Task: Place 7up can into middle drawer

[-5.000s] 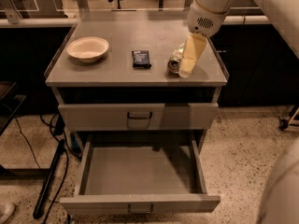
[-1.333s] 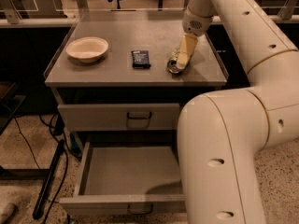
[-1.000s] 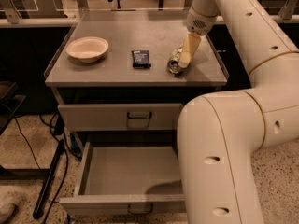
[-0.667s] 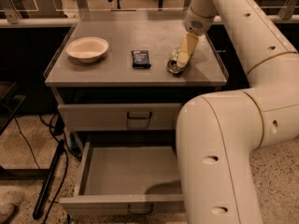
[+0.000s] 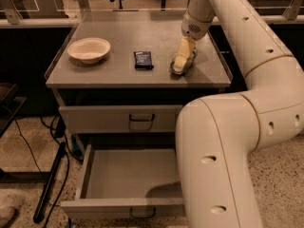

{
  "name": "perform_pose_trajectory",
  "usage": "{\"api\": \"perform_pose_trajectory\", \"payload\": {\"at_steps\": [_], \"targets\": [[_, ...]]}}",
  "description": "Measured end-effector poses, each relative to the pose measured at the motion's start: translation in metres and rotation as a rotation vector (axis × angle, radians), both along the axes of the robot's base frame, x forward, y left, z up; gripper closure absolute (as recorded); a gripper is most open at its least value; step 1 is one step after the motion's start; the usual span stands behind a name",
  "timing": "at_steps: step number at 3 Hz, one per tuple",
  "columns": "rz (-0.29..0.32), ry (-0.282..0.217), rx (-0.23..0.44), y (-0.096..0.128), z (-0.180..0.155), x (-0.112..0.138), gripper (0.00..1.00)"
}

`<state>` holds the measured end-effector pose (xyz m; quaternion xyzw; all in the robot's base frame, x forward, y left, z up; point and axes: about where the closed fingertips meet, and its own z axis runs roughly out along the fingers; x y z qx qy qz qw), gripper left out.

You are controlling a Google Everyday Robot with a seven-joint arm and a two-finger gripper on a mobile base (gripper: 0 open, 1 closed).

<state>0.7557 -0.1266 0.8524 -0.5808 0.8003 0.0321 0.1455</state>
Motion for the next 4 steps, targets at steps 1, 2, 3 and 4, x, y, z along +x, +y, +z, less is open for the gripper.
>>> {"api": "perform_pose_trajectory", "payload": {"at_steps": [1,2,3,4], "targets": [[0.005,0.014,0.016,0.007,-0.004,0.0,0.0],[0.003,0.019,0.019,0.009,-0.008,0.002,0.0],[-0.003,0.018,0.009,0.006,-0.011,0.004,0.0],[-0.013,0.016,0.002,-0.002,-0.014,0.006,0.0]]}}
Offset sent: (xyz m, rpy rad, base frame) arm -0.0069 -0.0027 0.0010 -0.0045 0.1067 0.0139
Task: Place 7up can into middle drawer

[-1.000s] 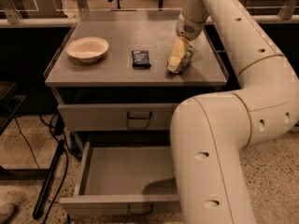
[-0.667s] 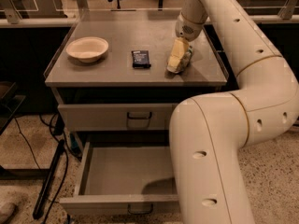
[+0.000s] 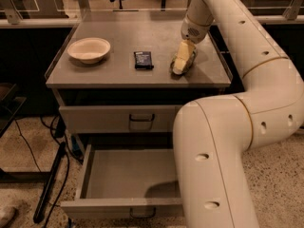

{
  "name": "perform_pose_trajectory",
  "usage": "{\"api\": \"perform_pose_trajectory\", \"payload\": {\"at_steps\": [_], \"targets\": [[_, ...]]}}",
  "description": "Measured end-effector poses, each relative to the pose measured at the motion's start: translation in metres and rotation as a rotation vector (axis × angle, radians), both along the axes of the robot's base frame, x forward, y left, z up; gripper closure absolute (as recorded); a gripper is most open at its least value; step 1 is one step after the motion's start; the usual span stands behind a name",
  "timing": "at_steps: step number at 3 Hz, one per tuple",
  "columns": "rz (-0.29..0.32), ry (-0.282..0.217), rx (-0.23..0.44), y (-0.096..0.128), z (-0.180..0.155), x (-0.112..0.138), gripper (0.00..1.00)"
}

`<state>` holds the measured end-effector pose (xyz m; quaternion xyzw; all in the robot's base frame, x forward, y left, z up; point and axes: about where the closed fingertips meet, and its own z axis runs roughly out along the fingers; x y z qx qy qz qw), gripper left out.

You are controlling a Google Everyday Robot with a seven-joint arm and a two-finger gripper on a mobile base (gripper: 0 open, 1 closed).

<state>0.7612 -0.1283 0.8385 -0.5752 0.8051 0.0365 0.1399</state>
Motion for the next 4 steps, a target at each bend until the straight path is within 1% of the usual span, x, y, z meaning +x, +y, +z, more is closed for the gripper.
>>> {"api": "perform_pose_trajectory", "payload": {"at_steps": [1,4], "targets": [[0.0,0.0,0.0,0.0,0.0,0.0,0.19],[0.0,0.0,0.0,0.0,0.0,0.0,0.89]]}}
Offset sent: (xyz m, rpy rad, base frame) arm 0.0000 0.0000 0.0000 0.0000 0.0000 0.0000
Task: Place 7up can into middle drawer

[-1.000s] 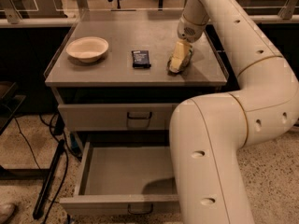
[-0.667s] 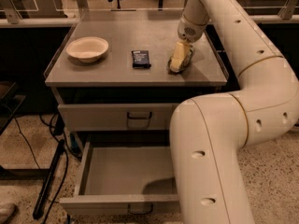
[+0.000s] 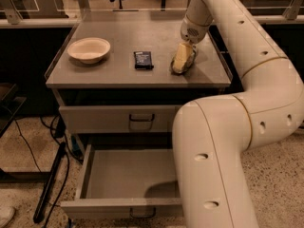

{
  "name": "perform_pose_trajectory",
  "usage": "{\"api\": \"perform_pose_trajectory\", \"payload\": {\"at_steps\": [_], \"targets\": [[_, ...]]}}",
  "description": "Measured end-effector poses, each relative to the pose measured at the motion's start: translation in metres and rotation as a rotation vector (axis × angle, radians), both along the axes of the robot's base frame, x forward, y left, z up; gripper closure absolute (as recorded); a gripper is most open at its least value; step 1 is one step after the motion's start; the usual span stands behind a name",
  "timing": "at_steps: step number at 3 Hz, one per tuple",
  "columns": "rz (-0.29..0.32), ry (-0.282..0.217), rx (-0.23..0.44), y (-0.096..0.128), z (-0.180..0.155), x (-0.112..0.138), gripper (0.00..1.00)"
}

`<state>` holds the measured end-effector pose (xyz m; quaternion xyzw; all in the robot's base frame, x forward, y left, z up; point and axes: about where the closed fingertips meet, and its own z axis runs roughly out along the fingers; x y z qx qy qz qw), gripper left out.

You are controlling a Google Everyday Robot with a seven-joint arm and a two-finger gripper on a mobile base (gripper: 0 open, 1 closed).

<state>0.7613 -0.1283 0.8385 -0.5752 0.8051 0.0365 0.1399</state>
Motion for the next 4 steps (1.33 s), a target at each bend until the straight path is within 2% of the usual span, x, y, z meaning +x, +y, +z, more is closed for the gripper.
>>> {"api": "perform_pose_trajectory", "payload": {"at_steps": [1,2,3,4], "targets": [[0.0,0.0,0.0,0.0,0.0,0.0,1.0],[0.0,0.0,0.0,0.0,0.0,0.0,1.0],[0.012,-0.036,0.019,0.004,0.009,0.004,1.0],[0.07,-0.094,0.072,0.002,0.055,-0.033,1.0]]}}
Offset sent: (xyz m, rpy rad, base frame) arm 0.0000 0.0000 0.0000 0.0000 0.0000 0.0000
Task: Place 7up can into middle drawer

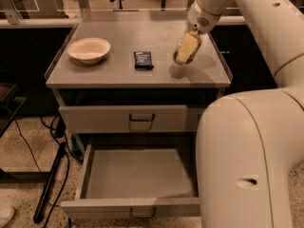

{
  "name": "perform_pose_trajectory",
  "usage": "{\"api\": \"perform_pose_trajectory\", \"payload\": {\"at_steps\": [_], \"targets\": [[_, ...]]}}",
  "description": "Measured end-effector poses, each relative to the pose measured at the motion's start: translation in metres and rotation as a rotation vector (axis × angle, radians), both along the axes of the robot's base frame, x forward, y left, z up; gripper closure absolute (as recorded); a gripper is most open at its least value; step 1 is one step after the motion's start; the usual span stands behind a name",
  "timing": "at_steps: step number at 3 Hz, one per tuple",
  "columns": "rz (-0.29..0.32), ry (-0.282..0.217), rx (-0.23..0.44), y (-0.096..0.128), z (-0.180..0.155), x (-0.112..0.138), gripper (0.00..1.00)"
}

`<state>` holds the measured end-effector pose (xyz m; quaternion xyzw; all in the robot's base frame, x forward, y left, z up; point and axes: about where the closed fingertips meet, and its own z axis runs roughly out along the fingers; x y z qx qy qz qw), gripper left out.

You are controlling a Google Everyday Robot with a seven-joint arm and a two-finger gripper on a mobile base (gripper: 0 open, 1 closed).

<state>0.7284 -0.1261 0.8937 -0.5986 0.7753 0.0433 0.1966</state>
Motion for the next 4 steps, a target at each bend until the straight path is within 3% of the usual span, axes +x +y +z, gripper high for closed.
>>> {"api": "perform_pose_trajectory", "payload": {"at_steps": [1,3,4], "targets": [[0.003,-0.003,0.008,0.003,-0.002,0.003,1.0],[0.096,-0.02,0.076,0.035,-0.004,-0.001,1.0],[0.138,0.007,0.124,0.045,-0.014,-0.019,1.0]]}}
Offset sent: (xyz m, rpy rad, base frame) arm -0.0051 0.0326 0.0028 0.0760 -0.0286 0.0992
